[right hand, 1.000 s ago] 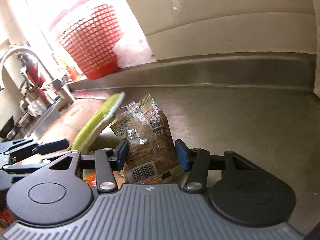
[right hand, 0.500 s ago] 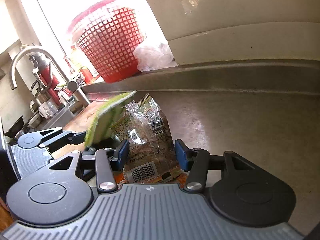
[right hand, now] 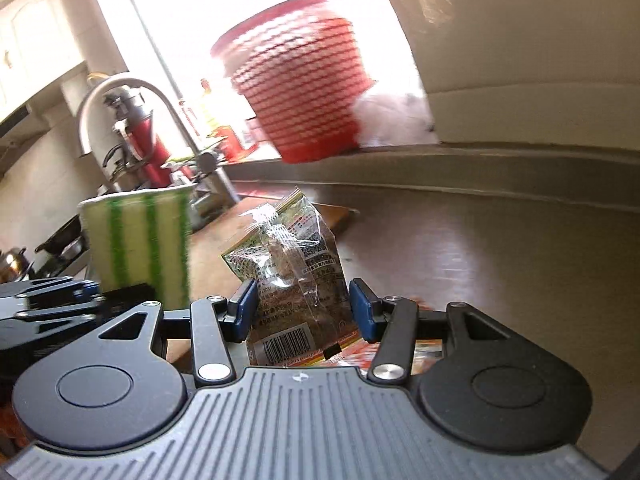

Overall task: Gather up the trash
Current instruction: 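Carry the sponge and clear packet over the red bucket with both tools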

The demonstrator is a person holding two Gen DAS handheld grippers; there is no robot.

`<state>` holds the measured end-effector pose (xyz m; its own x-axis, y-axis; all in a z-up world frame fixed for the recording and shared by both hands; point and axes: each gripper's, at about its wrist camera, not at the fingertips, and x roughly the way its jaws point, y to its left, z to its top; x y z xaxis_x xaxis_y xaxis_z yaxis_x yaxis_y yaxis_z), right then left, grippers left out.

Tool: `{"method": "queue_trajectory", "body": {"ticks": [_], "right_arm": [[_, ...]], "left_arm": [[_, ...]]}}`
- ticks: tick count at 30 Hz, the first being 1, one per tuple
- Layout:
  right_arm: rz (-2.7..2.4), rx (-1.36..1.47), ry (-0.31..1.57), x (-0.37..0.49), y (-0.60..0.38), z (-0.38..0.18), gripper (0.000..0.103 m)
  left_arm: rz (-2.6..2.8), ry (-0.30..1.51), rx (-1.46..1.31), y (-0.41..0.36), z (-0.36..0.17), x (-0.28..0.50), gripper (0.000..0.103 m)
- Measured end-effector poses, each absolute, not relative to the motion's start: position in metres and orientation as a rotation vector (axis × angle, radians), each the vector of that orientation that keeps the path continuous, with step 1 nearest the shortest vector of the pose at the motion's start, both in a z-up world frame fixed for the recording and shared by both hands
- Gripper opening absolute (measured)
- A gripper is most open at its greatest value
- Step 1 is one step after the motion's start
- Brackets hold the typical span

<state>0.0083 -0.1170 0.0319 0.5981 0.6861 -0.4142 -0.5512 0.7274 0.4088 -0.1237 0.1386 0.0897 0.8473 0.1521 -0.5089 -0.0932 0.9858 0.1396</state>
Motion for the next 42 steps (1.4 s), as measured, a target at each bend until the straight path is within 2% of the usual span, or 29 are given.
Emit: {"method": "queue_trajectory", "body": {"ticks": [9,24,31,42], "right_arm": [[0.823,0.195,0.568,-0.054,-0.068,0.048,0.062],[1.121,0.012,0.581,-0.199,0.053,0.07,0.062],[1.212,-0.066,0.696,-0.233,0.121,0.057,0.062],[1.198,-0.312,0.776,-0.263,0.205,0.016,0.062]], "left_arm": [[0.262,0.558,0.028,0.19,0.099,-0.229,0.019],[0.543,0.636,-0.248,0.285,0.068,-0.365,0.019],[0.624,0.627,-0.342,0.319,0.05,-0.399,0.019],[0.612,0.632,-0.504,0.363,0.012,-0.393,0.019]]}}
